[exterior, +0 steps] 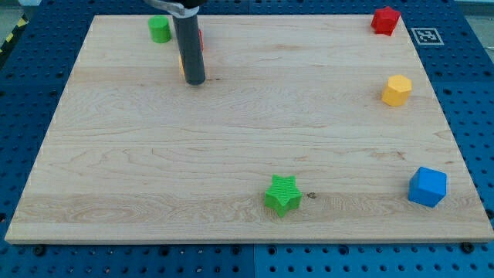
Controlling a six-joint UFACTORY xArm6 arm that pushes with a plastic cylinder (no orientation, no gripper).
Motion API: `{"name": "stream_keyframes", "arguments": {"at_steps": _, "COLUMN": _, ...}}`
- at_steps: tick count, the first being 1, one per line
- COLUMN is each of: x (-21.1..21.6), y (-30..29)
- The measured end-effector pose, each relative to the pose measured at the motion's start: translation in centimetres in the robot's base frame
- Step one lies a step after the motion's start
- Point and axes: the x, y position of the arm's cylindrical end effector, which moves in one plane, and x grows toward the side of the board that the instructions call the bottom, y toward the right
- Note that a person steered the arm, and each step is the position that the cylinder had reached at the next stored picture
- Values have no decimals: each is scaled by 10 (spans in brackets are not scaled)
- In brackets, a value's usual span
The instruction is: Push the yellow heart to the bottom of the red circle
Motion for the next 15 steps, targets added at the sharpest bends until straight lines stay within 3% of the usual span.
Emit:
{"name": "stream_keyframes", "arguments": {"at_steps": 1, "x": -13, "y": -20}}
{"name": "stream_keyframes", "arguments": {"at_steps": 3, "x": -8, "y": 63}}
{"name": "stream_keyframes", "arguments": {"at_steps": 4, "x": -18, "y": 59}}
{"name": "stream_keyframes", "arguments": {"at_steps": 8, "x": -25, "y": 36}}
{"name": "stream_keyframes", "arguments": {"at_steps": 15, "x": -41, "y": -59}}
